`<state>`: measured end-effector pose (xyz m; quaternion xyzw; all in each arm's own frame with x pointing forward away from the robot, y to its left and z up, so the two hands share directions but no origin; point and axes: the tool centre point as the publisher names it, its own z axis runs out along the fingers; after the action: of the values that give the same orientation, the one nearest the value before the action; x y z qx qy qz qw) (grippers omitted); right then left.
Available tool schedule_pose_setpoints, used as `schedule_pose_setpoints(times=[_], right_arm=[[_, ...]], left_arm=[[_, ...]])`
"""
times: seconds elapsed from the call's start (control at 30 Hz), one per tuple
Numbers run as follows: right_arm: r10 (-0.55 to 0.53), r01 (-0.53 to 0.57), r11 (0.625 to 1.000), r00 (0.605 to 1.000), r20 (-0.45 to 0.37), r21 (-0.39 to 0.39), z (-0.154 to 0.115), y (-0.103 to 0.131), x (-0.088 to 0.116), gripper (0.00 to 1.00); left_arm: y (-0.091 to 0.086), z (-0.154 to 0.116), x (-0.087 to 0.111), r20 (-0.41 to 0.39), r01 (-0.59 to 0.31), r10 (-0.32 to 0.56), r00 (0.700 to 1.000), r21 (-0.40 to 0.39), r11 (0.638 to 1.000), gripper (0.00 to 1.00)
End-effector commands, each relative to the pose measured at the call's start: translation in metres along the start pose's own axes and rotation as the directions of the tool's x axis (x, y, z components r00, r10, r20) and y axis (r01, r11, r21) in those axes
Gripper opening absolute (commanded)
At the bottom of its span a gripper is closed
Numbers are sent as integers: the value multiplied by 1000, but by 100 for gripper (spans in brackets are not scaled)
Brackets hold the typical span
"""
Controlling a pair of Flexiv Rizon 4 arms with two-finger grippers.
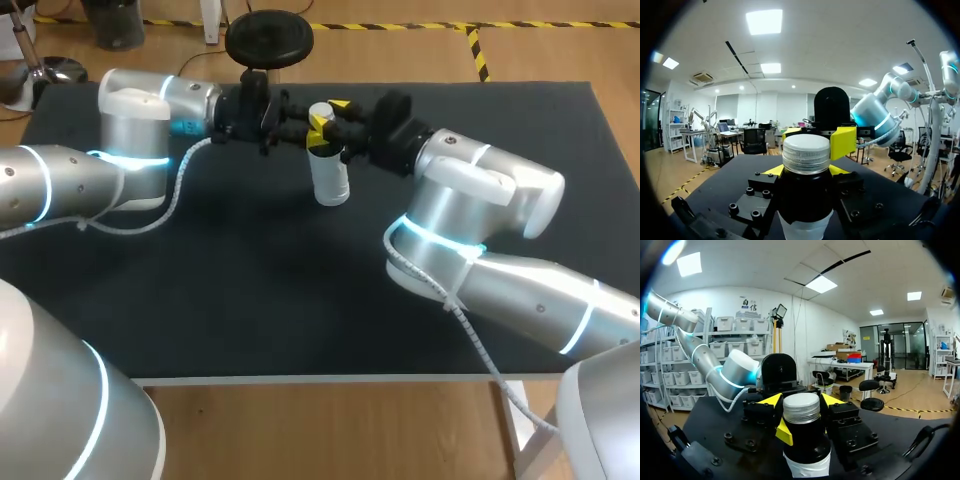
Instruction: Unscrew the bottle cap
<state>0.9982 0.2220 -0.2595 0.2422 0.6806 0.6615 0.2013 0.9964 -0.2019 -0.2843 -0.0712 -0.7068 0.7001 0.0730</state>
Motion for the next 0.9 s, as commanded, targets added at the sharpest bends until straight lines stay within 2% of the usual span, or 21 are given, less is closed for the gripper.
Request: schedule_pose_setpoints(times=[0.03, 0.13, 0.4, 0.53, 0.7, 0.9], right_arm=[[4, -3, 1000, 999, -48, 19, 2, 2, -16, 0], [8, -5, 999, 997, -81, 35, 3, 2, -22, 0], [34, -13, 997, 962, -271, 81, 1, 3, -32, 0], [31, -1, 996, 944, -329, 93, -3, -1, -25, 0], [33, -7, 998, 890, -455, 59, -9, -1, -20, 0], [33, -4, 999, 803, -595, 51, -11, -2, -16, 0]], left_arm=[[0, 3, -6, -5, 1, -1, 1000, 0, 1000, 0], [0, 3, -6, -5, 1, -1, 1000, 0, 1000, 0], [0, 3, -6, -5, 1, -1, 1000, 0, 1000, 0], [0, 3, -6, -5, 1, -1, 1000, 0, 1000, 0], [0, 3, -6, -5, 1, -1, 1000, 0, 1000, 0], [0, 3, -6, -5, 1, -1, 1000, 0, 1000, 0]])
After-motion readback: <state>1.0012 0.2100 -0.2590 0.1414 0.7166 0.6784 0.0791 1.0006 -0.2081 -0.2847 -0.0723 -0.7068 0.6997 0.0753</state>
